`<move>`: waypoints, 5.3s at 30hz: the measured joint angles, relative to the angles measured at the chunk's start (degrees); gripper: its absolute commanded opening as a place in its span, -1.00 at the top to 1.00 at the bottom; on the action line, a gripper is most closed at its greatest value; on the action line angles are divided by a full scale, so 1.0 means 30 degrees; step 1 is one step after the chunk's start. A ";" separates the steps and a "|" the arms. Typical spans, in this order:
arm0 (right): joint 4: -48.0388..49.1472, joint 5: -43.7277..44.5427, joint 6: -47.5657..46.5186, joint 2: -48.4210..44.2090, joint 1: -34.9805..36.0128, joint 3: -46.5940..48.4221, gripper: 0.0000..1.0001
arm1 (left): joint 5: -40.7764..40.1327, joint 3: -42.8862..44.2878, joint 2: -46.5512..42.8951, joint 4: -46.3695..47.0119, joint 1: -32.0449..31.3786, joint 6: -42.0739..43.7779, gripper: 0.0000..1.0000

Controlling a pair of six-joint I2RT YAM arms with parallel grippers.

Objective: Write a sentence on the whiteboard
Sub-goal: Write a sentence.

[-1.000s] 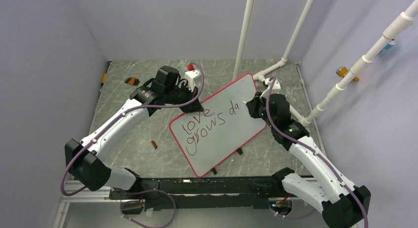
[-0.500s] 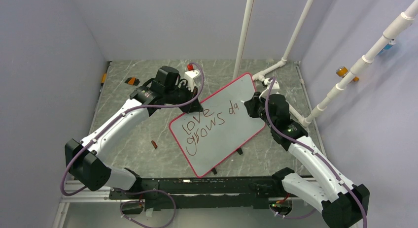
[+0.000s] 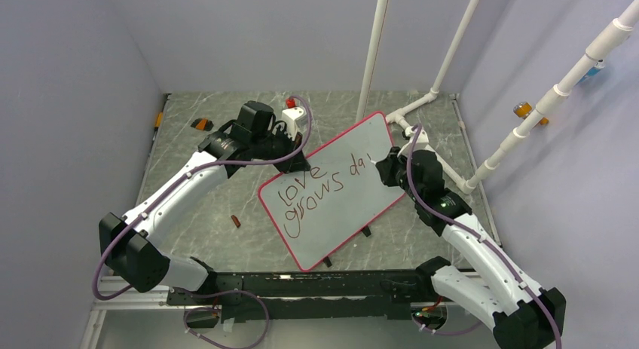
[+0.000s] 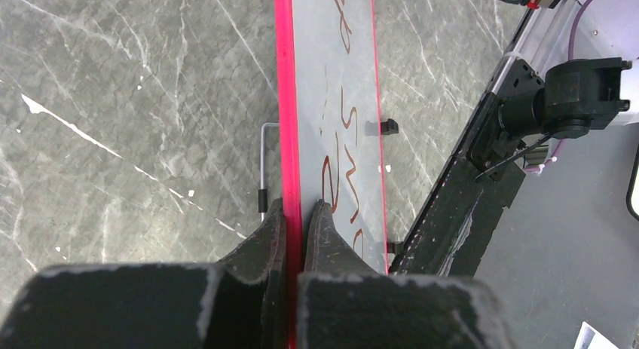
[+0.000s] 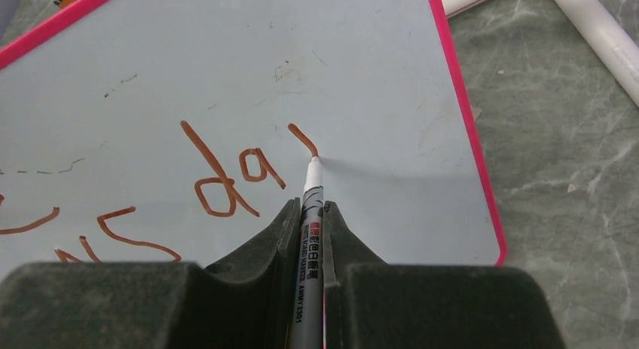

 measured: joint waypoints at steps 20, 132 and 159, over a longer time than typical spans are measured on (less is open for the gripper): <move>-0.0991 -0.0270 0.0022 0.0605 0.0000 0.2484 1.00 | 0.0022 0.0000 -0.0029 0.0095 -0.0036 0.0007 1.00; -0.1574 0.1617 0.0277 0.1035 0.0000 0.1872 1.00 | -0.0015 0.0000 -0.0036 0.0153 -0.0138 0.0015 1.00; -0.1071 0.1945 0.0058 0.1814 0.0000 0.2608 1.00 | -0.0015 0.0000 -0.0058 0.0146 -0.0146 0.0015 1.00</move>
